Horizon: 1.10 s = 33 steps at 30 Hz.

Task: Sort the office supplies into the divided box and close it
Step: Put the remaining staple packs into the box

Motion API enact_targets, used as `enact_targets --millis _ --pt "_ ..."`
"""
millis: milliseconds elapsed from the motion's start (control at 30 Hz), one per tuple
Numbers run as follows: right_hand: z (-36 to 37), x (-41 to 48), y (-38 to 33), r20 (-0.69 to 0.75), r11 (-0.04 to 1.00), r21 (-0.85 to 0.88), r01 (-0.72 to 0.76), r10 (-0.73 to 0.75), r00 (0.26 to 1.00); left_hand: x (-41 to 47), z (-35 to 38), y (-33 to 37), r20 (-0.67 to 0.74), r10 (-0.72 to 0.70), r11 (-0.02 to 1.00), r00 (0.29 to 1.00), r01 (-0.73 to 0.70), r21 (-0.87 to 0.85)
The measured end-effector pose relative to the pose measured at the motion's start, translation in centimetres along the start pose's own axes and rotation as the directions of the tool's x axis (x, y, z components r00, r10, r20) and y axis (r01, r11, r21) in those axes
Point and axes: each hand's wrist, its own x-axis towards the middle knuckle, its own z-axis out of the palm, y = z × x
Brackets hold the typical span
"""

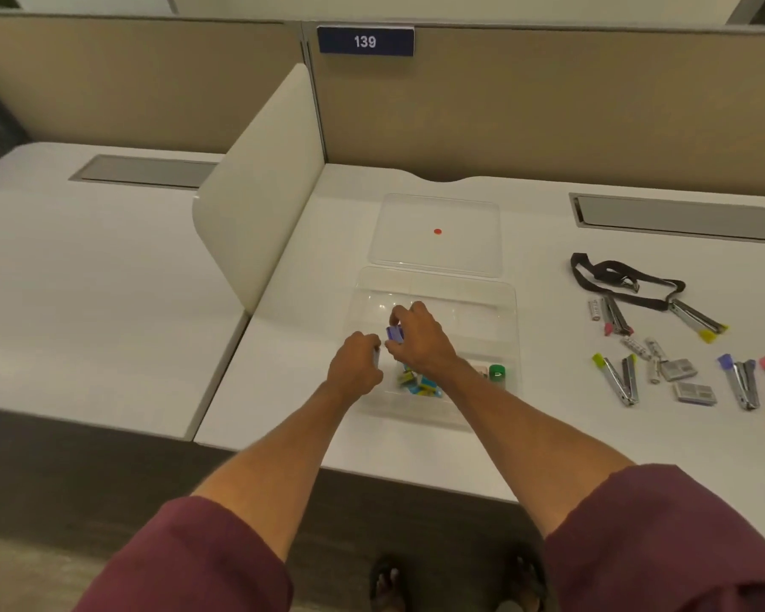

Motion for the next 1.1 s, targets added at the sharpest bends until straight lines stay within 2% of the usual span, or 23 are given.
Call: enact_targets --millis 100,300,467,633,767,867,1100 --pt "0.7 0.3 -0.7 0.020 1.000 0.001 0.009 -0.009 1.000 0.0 0.8 -0.6 0.032 -0.045 0.998 0.998 0.046 -0.044" --pt "2.0 0.4 -0.9 0.060 0.997 -0.076 0.027 -0.022 0.998 0.0 0.6 -1.4 -0.035 -0.068 0.995 0.997 0.066 -0.069" --pt "3.1 0.3 -1.3 0.069 0.992 -0.094 0.083 -0.077 0.995 -0.6 -0.3 -2.1 -0.173 0.016 0.987 0.985 -0.044 -0.156" --pt "3.5 -0.2 -1.1 0.146 0.984 -0.129 0.122 -0.102 0.984 -0.6 -0.9 -1.8 -0.230 0.065 0.990 0.971 -0.092 -0.108" --pt "2.5 -0.8 0.3 -0.012 0.989 -0.099 0.110 -0.112 0.994 0.2 -0.8 0.0 -0.182 0.079 0.994 0.980 -0.092 -0.060" --pt "0.4 -1.5 3.1 -0.087 0.995 -0.101 0.020 -0.029 0.996 0.9 0.1 3.1 -0.149 0.080 0.996 0.986 -0.084 -0.020" --pt "-5.8 -4.6 13.3 -0.181 0.978 -0.133 -0.160 0.134 0.974 2.7 3.8 12.6 -0.099 0.244 0.970 0.965 -0.242 0.025"
